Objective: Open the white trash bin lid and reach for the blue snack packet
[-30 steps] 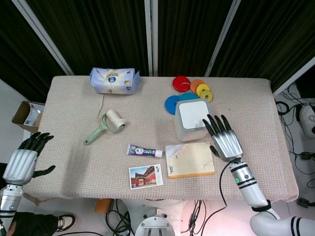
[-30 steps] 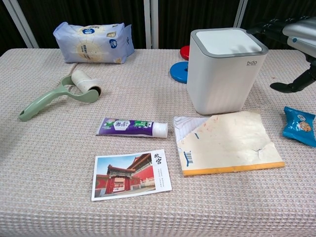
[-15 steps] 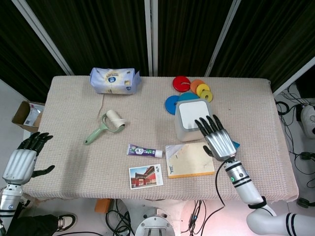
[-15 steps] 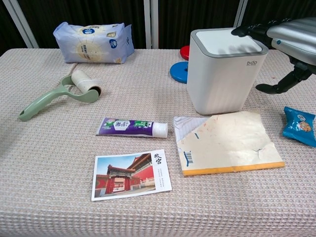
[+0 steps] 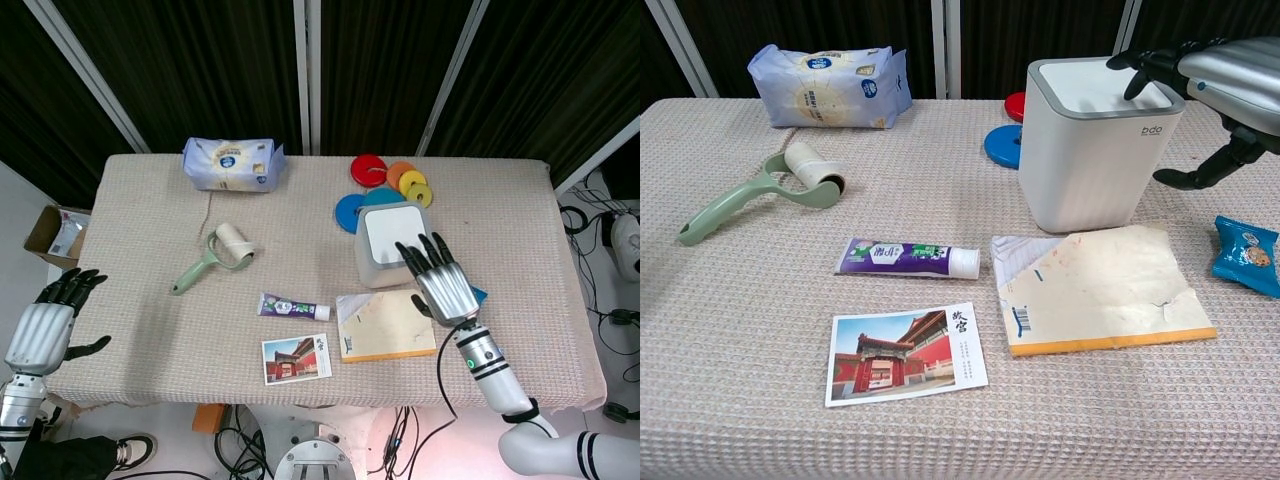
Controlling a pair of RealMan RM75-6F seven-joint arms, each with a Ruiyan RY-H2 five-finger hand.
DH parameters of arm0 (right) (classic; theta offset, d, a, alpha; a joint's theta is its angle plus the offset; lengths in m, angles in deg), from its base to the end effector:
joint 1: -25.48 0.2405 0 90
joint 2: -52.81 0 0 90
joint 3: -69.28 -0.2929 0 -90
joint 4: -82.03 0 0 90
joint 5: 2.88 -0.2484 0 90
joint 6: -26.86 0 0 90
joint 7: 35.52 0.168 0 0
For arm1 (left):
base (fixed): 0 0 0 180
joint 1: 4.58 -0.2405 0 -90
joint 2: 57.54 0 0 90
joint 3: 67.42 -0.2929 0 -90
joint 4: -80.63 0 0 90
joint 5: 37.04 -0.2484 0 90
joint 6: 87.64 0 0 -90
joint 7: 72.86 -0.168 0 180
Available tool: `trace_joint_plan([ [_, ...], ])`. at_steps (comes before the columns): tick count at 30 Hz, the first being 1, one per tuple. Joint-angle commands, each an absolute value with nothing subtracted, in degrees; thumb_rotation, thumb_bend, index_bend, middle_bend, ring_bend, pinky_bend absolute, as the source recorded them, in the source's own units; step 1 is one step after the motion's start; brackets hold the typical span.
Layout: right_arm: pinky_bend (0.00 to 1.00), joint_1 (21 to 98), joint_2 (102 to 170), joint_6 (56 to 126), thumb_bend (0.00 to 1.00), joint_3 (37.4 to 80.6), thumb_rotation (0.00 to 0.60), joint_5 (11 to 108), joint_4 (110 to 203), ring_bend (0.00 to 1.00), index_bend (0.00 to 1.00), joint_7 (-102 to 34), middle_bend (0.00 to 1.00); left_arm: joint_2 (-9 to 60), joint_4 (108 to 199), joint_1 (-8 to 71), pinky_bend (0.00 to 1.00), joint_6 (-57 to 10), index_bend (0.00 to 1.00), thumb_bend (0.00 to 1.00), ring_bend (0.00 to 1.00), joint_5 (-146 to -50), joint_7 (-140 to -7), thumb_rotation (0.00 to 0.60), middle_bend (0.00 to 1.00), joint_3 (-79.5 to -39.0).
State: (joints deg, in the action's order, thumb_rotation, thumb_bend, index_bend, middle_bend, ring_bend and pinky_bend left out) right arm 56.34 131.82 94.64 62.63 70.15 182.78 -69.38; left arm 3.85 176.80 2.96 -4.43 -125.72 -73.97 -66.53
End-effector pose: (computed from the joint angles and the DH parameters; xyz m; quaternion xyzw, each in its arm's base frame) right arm -0.1892 -0.3277 0.0036 0.7447 -0.2867 0.3606 0.4829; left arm -0.3363 0.2169 0.1366 -0.6311 -0.3810 -0.3901 0.5516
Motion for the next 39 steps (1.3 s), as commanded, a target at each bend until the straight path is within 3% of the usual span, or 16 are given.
trace_joint_plan([
  [1, 0.00, 56.3, 131.8, 94.3, 0.22, 62.7, 0.600, 69.8, 182.5, 0.00, 0.00, -69.0, 0.34, 3.9, 176.8, 3.0, 0.23, -4.5, 0.18, 0.02, 0.09, -125.8, -74.1, 0.600, 0.14, -66.5],
  [9, 0.00, 56.1, 131.7, 95.3, 0.22, 62.6, 0.600, 71.2, 182.3, 0.00, 0.00, -67.6, 0.32, 4.0, 176.8, 3.0, 0.23, -4.6, 0.18, 0.03, 0.09, -125.7, -74.2, 0.600, 0.14, -66.6],
  [15, 0.00, 53.2, 134.5, 106.8, 0.22, 61.5, 0.600, 80.2, 178.4, 0.00, 0.00, -64.3, 0.01, 4.0, 176.8, 3.1, 0.23, -4.9, 0.18, 0.03, 0.09, -125.6, -74.3, 0.600, 0.14, -66.6],
  [23, 0.00, 46.3, 131.3, 113.6, 0.22, 66.6, 0.600, 84.9, 177.5, 0.00, 0.00, -60.2, 0.00, 3.9, 177.0, 3.1, 0.23, -4.9, 0.18, 0.02, 0.09, -125.6, -74.4, 0.600, 0.14, -66.6],
  [28, 0.00, 43.7, 128.5, 108.0, 0.22, 70.1, 0.600, 79.6, 176.8, 0.00, 0.00, -60.9, 0.00, 4.0, 177.2, 3.1, 0.23, -4.8, 0.18, 0.02, 0.09, -125.7, -74.7, 0.600, 0.14, -66.6],
  [39, 0.00, 45.3, 131.6, 94.2, 0.22, 69.8, 0.600, 67.2, 171.4, 0.00, 0.00, -65.3, 0.00, 4.1, 177.0, 3.2, 0.23, -5.0, 0.18, 0.02, 0.09, -125.4, -74.5, 0.600, 0.14, -66.6],
])
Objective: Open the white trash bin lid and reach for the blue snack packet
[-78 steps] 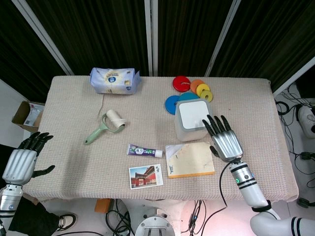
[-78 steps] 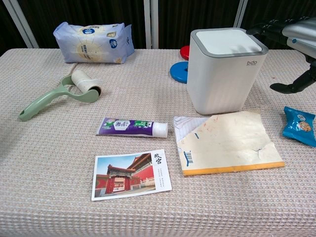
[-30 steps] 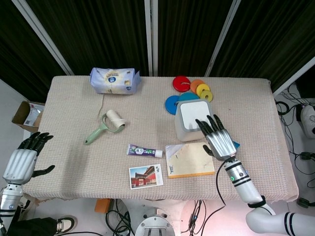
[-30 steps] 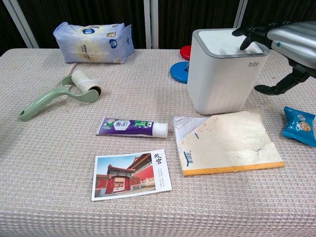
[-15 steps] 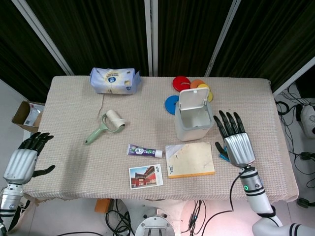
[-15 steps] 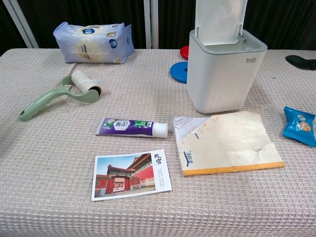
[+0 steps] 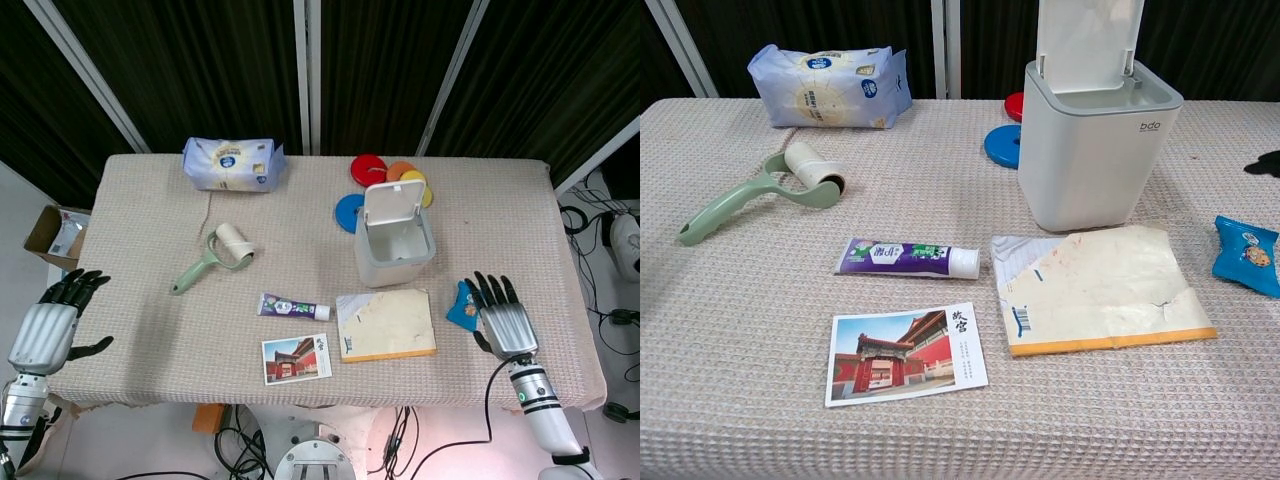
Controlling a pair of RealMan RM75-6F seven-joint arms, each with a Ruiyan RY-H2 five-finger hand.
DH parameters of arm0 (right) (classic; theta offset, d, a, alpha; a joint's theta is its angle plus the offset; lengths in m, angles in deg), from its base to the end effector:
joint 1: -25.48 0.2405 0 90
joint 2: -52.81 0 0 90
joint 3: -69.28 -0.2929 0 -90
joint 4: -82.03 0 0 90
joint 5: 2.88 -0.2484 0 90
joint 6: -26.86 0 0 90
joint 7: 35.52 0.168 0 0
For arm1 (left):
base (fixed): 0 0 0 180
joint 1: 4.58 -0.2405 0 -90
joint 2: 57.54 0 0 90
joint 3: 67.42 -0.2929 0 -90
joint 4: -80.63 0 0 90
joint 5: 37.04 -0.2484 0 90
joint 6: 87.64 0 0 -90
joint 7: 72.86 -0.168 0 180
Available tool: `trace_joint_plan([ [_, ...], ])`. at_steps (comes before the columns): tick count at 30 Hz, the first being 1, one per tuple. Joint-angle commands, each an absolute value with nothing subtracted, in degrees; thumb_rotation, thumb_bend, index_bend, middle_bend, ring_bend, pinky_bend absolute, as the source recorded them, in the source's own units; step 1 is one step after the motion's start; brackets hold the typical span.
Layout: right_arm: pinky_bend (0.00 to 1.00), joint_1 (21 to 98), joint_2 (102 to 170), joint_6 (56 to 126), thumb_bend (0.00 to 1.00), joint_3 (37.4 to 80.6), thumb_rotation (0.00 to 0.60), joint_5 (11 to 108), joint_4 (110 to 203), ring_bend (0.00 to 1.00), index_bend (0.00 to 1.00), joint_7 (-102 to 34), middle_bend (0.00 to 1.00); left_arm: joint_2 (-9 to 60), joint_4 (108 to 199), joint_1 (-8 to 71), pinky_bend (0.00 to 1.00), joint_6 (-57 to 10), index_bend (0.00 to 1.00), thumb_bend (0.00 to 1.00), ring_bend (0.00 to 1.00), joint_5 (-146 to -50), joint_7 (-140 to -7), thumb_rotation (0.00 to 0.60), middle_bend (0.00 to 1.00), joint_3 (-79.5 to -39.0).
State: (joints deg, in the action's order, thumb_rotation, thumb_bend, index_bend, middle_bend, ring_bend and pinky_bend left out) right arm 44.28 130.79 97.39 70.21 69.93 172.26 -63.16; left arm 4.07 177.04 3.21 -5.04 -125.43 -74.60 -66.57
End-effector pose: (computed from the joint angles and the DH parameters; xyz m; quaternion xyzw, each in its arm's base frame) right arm -0.3268 -0.2658 0.0107 0.7184 -0.3546 0.2440 0.5465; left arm -0.3354 0.2180 0.1333 -0.6336 -0.3828 -0.3862 0.5503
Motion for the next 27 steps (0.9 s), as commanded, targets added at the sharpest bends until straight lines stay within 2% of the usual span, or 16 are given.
trace_joint_plan([
  [1, 0.00, 45.8, 131.7, 93.1, 0.22, 69.6, 0.600, 66.2, 171.6, 0.00, 0.00, -66.1, 0.00, 4.0, 177.0, 3.2, 0.23, -5.1, 0.18, 0.02, 0.09, -125.3, -74.4, 0.600, 0.14, -66.5],
  [10, 0.07, 48.4, 133.4, 88.8, 0.22, 67.6, 0.600, 59.1, 170.9, 0.00, 0.00, -71.8, 0.03, 3.8, 176.9, 3.1, 0.23, -4.8, 0.18, 0.02, 0.09, -125.4, -74.0, 0.600, 0.14, -66.5],
  [20, 0.16, 50.1, 134.7, 87.1, 0.25, 66.9, 0.600, 54.0, 169.6, 0.00, 0.00, -74.8, 0.06, 3.9, 176.9, 3.1, 0.23, -4.8, 0.18, 0.02, 0.09, -125.3, -74.1, 0.600, 0.14, -66.5],
  [25, 0.27, 50.8, 135.4, 86.6, 0.27, 66.8, 0.600, 53.9, 168.7, 0.01, 0.01, -74.0, 0.08, 3.9, 176.9, 3.2, 0.23, -5.1, 0.18, 0.02, 0.09, -125.2, -74.2, 0.600, 0.14, -66.5],
  [27, 0.32, 50.9, 135.7, 86.8, 0.28, 66.8, 0.600, 54.5, 168.3, 0.05, 0.05, -73.4, 0.12, 3.9, 176.8, 3.2, 0.23, -5.0, 0.18, 0.02, 0.09, -125.1, -74.2, 0.600, 0.14, -66.4],
])
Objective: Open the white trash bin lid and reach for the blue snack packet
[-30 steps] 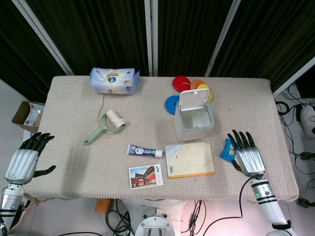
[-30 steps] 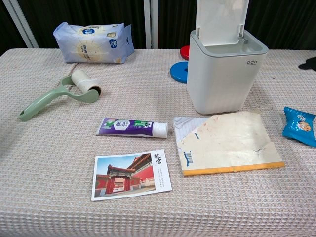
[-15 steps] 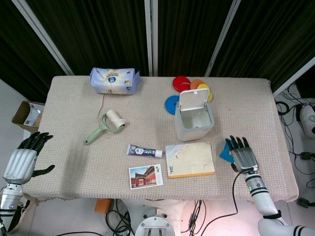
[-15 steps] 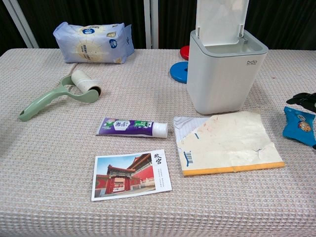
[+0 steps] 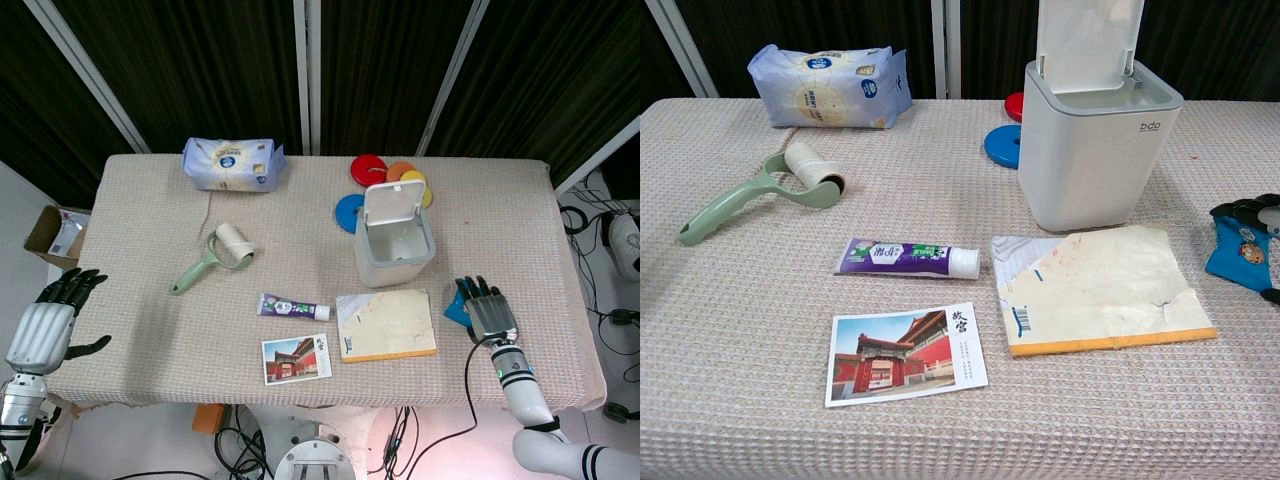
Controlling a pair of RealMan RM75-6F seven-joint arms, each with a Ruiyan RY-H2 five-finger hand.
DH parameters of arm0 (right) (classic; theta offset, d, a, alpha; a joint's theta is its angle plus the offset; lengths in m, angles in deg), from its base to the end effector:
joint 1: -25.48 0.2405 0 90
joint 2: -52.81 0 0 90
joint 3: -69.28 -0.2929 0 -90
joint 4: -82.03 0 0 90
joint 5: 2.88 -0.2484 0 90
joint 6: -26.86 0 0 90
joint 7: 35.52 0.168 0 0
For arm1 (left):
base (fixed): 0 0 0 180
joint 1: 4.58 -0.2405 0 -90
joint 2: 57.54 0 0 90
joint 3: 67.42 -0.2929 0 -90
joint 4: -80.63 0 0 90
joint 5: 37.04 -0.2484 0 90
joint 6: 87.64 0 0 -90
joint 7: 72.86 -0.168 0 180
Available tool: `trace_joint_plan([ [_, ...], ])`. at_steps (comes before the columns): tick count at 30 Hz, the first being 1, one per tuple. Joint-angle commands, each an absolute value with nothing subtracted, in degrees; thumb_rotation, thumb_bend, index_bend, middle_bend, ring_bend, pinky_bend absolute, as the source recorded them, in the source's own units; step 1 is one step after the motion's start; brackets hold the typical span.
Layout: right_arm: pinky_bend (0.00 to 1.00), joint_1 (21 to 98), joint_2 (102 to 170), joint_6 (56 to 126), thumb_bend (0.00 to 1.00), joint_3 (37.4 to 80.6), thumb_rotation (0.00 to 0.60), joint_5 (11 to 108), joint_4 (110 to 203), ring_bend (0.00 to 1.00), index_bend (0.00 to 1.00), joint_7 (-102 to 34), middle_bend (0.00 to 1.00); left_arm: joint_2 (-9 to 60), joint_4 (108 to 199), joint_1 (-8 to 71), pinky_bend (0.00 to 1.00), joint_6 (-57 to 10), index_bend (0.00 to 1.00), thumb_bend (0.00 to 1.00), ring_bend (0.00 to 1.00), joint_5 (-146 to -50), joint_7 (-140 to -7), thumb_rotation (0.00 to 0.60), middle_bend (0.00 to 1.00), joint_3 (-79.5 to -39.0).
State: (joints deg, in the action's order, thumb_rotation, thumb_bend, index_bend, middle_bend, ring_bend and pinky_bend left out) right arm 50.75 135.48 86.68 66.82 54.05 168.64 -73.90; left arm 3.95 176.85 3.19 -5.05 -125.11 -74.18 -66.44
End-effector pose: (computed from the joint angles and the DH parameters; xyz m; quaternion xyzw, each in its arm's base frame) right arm -0.3306 -0.3060 -0.0290 0.7363 -0.3812 0.1543 0.5373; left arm -0.3372 0.2187 0.1351 -0.6310 -0.3844 -0.3864 0.5521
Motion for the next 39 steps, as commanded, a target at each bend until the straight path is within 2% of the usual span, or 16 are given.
trace_joint_plan([
  [1, 0.37, 50.9, 135.9, 86.9, 0.29, 66.9, 0.600, 55.0, 168.0, 0.10, 0.08, -72.9, 0.15, 3.9, 176.8, 3.2, 0.23, -5.0, 0.18, 0.02, 0.09, -125.0, -74.1, 0.600, 0.14, -66.4],
  [4, 0.49, 50.9, 136.0, 86.7, 0.31, 67.2, 0.600, 55.7, 167.6, 0.24, 0.20, -72.1, 0.25, 3.9, 176.8, 3.2, 0.23, -5.1, 0.18, 0.02, 0.09, -125.0, -74.1, 0.600, 0.14, -66.4],
  [10, 0.57, 51.1, 136.1, 86.7, 0.35, 67.7, 0.600, 57.2, 167.0, 0.36, 0.42, -71.0, 0.36, 3.9, 176.8, 3.2, 0.23, -5.1, 0.18, 0.03, 0.09, -124.9, -74.1, 0.600, 0.14, -66.4],
  [13, 0.63, 50.9, 136.0, 87.6, 0.38, 67.7, 0.600, 58.7, 166.9, 0.43, 0.50, -69.9, 0.42, 3.9, 176.8, 3.2, 0.23, -5.1, 0.18, 0.03, 0.09, -124.9, -74.1, 0.600, 0.14, -66.4],
  [19, 0.68, 49.7, 136.0, 91.5, 0.43, 67.4, 0.600, 62.7, 166.2, 0.50, 0.63, -67.1, 0.52, 3.9, 176.8, 3.2, 0.23, -5.2, 0.18, 0.02, 0.09, -125.0, -74.1, 0.600, 0.14, -66.4],
  [23, 0.69, 48.8, 134.9, 94.1, 0.45, 67.1, 0.600, 64.5, 166.9, 0.52, 0.67, -65.7, 0.55, 3.9, 176.8, 3.2, 0.23, -5.0, 0.18, 0.03, 0.09, -125.0, -74.1, 0.600, 0.14, -66.4],
  [27, 0.70, 47.1, 132.7, 99.4, 0.45, 66.3, 0.600, 68.3, 169.3, 0.52, 0.69, -63.0, 0.56, 3.8, 176.8, 3.1, 0.23, -4.9, 0.18, 0.03, 0.09, -125.0, -73.9, 0.600, 0.14, -66.4],
  [33, 0.70, 46.0, 129.6, 109.8, 0.45, 62.2, 0.600, 76.7, 173.9, 0.52, 0.69, -58.0, 0.57, 4.0, 177.0, 3.4, 0.23, -5.4, 0.18, 0.02, 0.09, -125.3, -74.5, 0.600, 0.14, -66.5],
  [39, 0.70, 49.6, 130.4, 109.8, 0.44, 57.9, 0.600, 78.6, 177.6, 0.51, 0.68, -61.7, 0.57, 4.3, 177.1, 3.5, 0.23, -5.7, 0.18, 0.03, 0.09, -125.2, -75.0, 0.600, 0.14, -66.6],
])
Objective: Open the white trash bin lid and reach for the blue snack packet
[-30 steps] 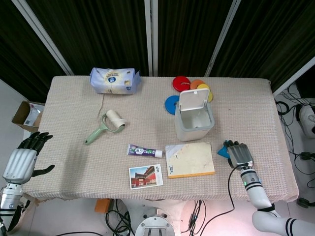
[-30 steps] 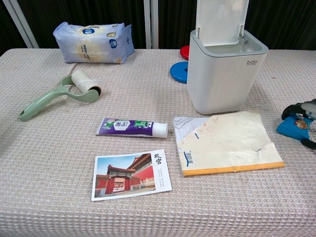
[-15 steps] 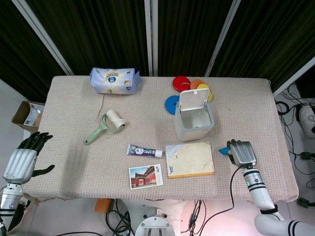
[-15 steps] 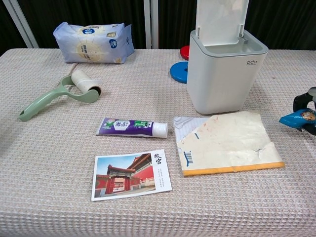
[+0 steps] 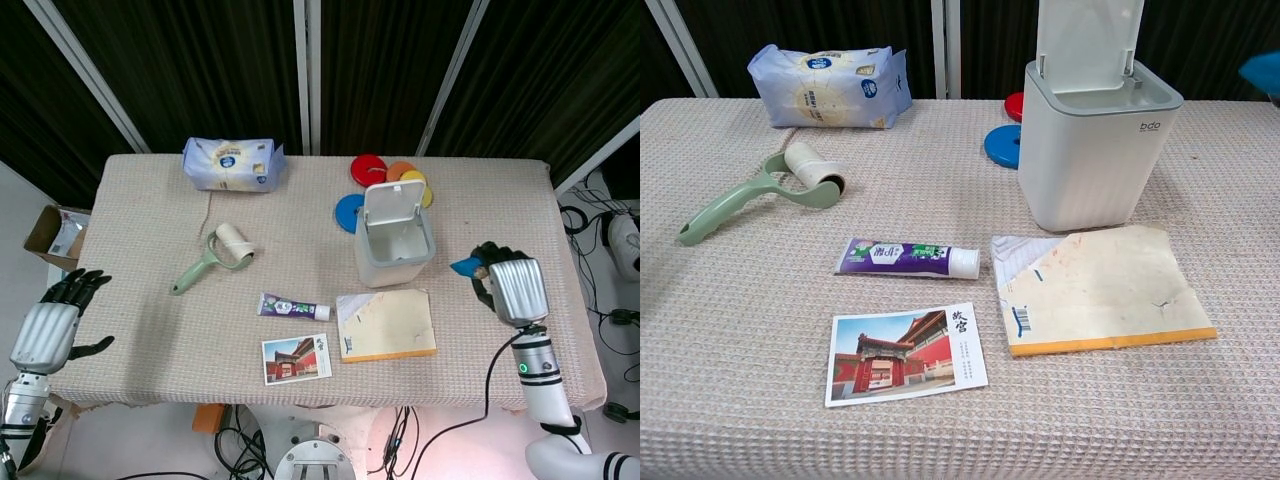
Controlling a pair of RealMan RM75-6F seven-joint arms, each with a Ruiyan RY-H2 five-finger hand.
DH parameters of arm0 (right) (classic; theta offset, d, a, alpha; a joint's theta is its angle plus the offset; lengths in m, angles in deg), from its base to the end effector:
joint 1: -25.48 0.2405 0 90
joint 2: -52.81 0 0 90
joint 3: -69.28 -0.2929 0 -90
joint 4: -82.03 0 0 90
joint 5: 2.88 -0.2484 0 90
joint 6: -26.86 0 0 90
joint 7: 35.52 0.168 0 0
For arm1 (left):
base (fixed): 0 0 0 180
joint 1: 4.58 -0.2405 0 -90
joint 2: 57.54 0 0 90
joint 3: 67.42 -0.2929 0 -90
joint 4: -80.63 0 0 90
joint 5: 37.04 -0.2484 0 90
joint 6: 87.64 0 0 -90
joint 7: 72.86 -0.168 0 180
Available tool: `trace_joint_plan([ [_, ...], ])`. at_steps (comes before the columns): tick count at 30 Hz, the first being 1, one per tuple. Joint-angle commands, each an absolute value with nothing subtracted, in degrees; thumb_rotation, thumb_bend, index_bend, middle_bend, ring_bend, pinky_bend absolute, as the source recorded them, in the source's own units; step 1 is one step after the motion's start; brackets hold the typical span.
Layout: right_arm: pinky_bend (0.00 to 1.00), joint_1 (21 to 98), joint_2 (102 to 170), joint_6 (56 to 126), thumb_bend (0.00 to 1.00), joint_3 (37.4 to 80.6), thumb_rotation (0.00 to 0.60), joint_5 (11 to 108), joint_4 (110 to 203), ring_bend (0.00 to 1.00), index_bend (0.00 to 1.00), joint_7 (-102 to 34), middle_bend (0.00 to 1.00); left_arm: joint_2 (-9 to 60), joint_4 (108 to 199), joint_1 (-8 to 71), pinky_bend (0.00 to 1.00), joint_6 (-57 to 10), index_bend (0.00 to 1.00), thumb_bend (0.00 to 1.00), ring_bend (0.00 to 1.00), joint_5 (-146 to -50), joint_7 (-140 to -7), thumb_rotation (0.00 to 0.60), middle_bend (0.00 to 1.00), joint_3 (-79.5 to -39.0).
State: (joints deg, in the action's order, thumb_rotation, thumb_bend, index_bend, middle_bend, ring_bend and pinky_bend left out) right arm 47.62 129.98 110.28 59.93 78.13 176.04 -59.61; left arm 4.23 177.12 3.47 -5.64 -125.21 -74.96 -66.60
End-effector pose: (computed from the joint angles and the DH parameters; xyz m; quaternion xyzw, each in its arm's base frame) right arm -0.2424 -0.3214 0.0746 0.6326 -0.2569 0.4342 0.5876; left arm -0.3351 0.2192 0.1307 -0.6362 -0.3845 -0.3829 0.5485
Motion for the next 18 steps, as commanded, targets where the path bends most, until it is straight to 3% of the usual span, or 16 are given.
trace_joint_plan([
  [1, 0.70, 50.7, 131.2, 109.1, 0.44, 56.9, 0.600, 78.2, 177.8, 0.51, 0.67, -62.8, 0.57, 4.3, 177.1, 3.5, 0.23, -5.8, 0.18, 0.03, 0.09, -125.1, -75.0, 0.600, 0.14, -66.6],
  [8, 0.65, 56.3, 136.1, 103.1, 0.44, 52.7, 0.600, 72.6, 174.5, 0.48, 0.61, -66.3, 0.52, 4.4, 176.8, 3.8, 0.23, -6.3, 0.18, 0.02, 0.09, -124.8, -74.8, 0.600, 0.14, -66.5],
  [11, 0.44, 57.8, 137.0, 99.6, 0.41, 52.4, 0.600, 69.9, 174.1, 0.25, 0.42, -65.7, 0.34, 4.3, 176.7, 3.8, 0.23, -6.3, 0.18, 0.02, 0.09, -124.6, -74.5, 0.600, 0.14, -66.5],
  [12, 0.28, 58.3, 136.7, 98.0, 0.37, 52.5, 0.600, 69.0, 174.3, 0.11, 0.23, -65.6, 0.19, 4.3, 176.6, 3.8, 0.23, -6.4, 0.18, 0.02, 0.09, -124.5, -74.4, 0.600, 0.14, -66.5],
  [14, 0.09, 58.8, 136.6, 97.5, 0.29, 52.7, 0.600, 69.7, 174.3, 0.01, 0.04, -64.7, 0.04, 4.3, 176.6, 3.8, 0.23, -6.5, 0.18, 0.03, 0.09, -124.4, -74.4, 0.600, 0.14, -66.5],
  [15, 0.02, 58.8, 136.6, 97.8, 0.23, 52.9, 0.600, 70.5, 174.1, 0.00, 0.00, -63.8, 0.00, 4.2, 176.7, 3.8, 0.23, -6.6, 0.18, 0.02, 0.09, -124.4, -74.5, 0.600, 0.14, -66.6],
  [18, 0.00, 58.6, 136.8, 99.0, 0.15, 53.3, 0.600, 72.2, 173.6, 0.00, 0.00, -61.5, 0.00, 4.2, 176.9, 3.9, 0.23, -6.8, 0.18, 0.02, 0.09, -124.4, -74.7, 0.600, 0.14, -66.7],
])
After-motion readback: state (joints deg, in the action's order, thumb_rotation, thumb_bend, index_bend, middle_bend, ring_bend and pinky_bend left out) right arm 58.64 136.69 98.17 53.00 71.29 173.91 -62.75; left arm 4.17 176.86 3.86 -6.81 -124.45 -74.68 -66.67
